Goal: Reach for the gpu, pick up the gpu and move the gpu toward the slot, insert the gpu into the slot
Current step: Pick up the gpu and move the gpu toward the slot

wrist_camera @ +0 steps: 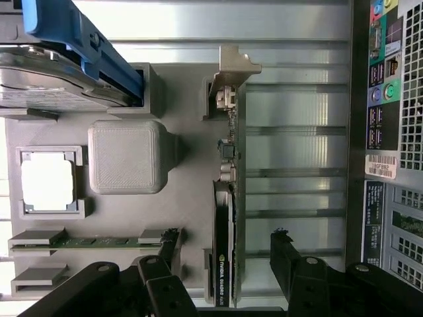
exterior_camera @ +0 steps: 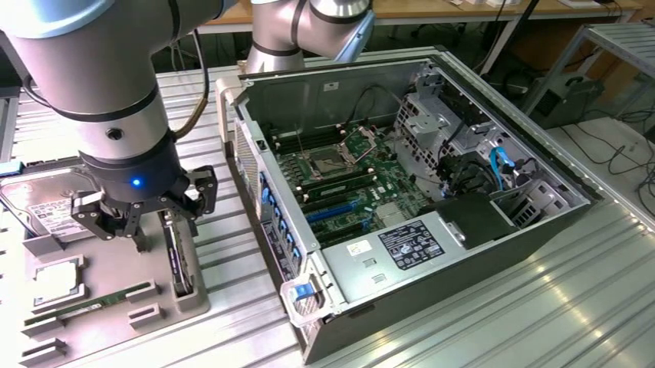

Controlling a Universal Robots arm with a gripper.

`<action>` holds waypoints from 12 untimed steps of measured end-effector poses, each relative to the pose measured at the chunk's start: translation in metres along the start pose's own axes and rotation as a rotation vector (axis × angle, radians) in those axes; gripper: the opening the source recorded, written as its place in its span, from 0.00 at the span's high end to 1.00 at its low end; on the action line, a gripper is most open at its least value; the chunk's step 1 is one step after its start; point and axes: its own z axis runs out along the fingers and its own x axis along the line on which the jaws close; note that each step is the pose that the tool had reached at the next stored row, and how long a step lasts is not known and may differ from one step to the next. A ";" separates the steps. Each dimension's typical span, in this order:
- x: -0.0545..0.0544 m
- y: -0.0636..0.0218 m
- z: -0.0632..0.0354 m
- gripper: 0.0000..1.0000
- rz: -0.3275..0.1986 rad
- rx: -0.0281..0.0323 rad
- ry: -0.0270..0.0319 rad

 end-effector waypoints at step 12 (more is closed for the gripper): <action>0.000 -0.0001 0.0053 0.34 0.015 0.0017 0.0000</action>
